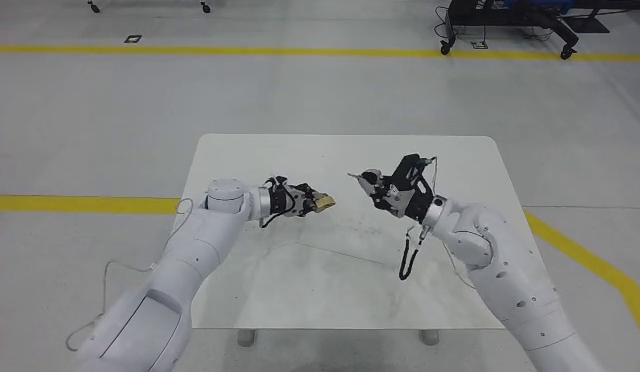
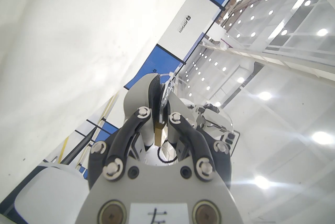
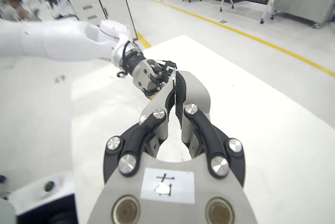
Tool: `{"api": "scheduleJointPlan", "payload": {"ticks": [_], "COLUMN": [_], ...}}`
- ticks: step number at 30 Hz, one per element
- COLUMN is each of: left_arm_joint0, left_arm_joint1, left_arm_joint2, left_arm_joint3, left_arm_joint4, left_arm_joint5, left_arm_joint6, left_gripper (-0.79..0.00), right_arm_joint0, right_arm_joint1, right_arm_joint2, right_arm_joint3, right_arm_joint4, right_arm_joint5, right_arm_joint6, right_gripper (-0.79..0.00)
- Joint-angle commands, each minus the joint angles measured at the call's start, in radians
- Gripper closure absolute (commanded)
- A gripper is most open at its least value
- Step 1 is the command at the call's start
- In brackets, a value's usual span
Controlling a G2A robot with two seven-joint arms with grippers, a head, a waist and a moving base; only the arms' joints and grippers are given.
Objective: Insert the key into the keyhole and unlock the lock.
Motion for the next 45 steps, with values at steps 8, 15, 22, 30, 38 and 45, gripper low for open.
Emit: {"api": "scheduleJointPlan", "payload": {"ticks": [8,15,22,30,38,45], "left_arm_joint0": [0.031,0.043,0.047,0.043,0.042,0.042], "left_arm_joint1": [0.009,0.010,0.012,0.009,0.006,0.005], "left_arm_joint2": [-0.034,-0.018,-0.032,-0.052,-0.059,-0.060], "left_arm_joint3": [-0.059,-0.107,-0.108,-0.096,-0.094,-0.094], "left_arm_joint4": [0.009,0.072,0.070,0.044,0.044,0.054], "left_arm_joint5": [0.041,0.006,0.014,0.047,0.041,0.037], "left_arm_joint6": [0.119,0.104,0.096,0.122,0.112,0.099], "left_gripper": [0.000,0.000,0.000,0.000,0.000,0.000], "right_arm_joint0": [-0.047,-0.019,-0.008,-0.043,-0.038,-0.030], "right_arm_joint1": [0.005,-0.004,-0.014,-0.008,-0.009,-0.016], "right_arm_joint2": [-0.122,-0.229,-0.280,-0.273,-0.277,-0.282], "right_arm_joint3": [-0.128,-0.114,-0.091,-0.119,-0.121,-0.111], "right_arm_joint4": [-0.739,-1.008,-1.127,-1.234,-1.255,-1.255], "right_arm_joint5": [0.220,0.243,0.290,0.293,0.209,0.204], "right_arm_joint6": [-0.051,-0.029,-0.053,-0.077,-0.099,-0.096], "right_gripper": [0.000,0.000,0.000,0.000,0.000,0.000]}}
